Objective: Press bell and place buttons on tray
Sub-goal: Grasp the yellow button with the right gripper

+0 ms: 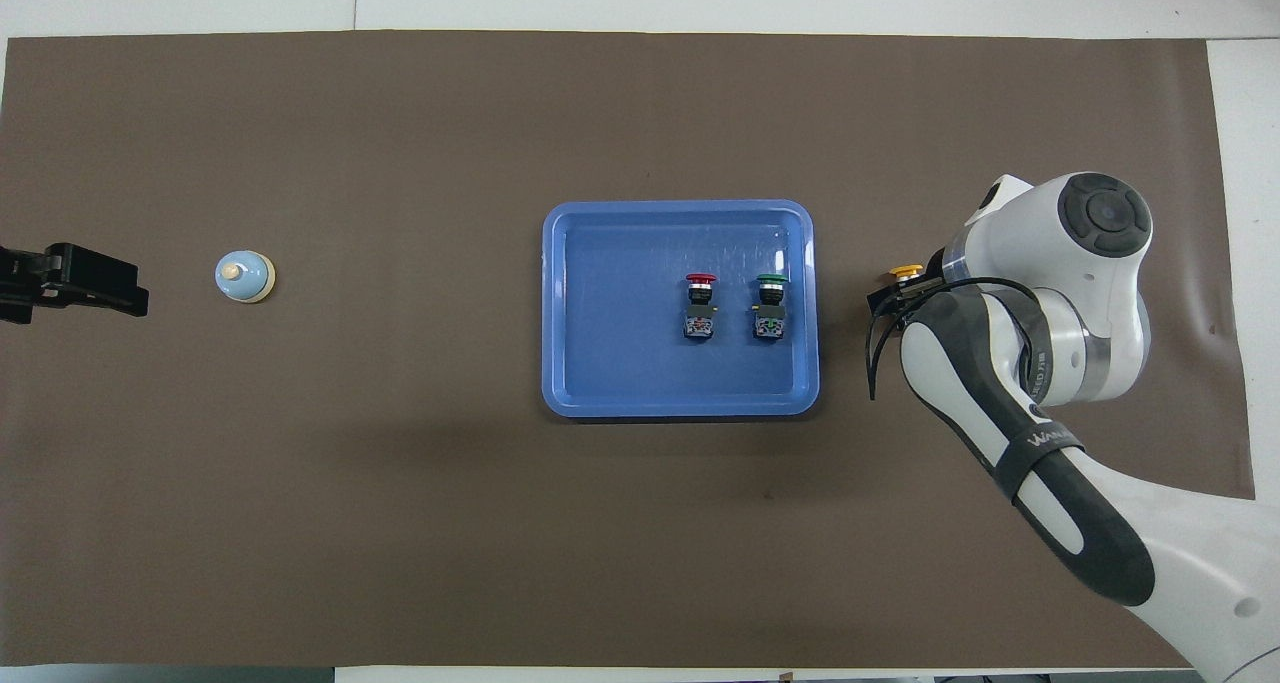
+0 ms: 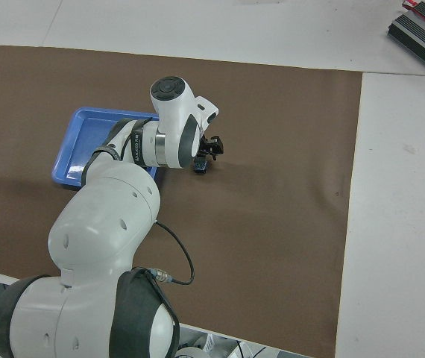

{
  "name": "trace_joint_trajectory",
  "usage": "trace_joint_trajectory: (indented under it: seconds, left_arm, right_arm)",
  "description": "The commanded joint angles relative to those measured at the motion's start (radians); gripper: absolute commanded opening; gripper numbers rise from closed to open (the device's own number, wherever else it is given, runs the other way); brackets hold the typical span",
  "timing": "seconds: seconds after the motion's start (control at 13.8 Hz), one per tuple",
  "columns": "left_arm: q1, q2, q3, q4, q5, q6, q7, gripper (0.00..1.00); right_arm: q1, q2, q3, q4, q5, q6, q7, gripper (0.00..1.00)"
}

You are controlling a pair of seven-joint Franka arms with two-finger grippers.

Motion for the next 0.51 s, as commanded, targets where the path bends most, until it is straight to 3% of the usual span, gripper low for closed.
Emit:
trace_joint_trajectory:
  seconds: [0.0,0.15,0.29,0.44]
  left_arm:
    - [0.003,-0.012,0.000,-0.011,0.001,-0.010,-0.006,1.00]
    - [0.003,-0.012,0.000,-0.011,0.001,-0.010,-0.008,1.00]
    - [0.003,-0.012,0.000,-0.011,0.001,-0.010,-0.008,1.00]
    - [0.003,-0.012,0.000,-0.011,0.001,-0.010,-0.008,1.00]
  right_arm:
    - [-0.004,-0.014,0.006,-0.029,-0.008,0.022,0.028,0.90]
    - [-0.002,-0.014,0.008,-0.029,-0.007,0.020,0.060,0.57]
    - [-0.002,-0.014,0.009,-0.029,-0.007,0.022,0.071,0.00]
    - [-0.002,-0.012,0.009,-0.027,-0.005,0.022,0.074,0.00]
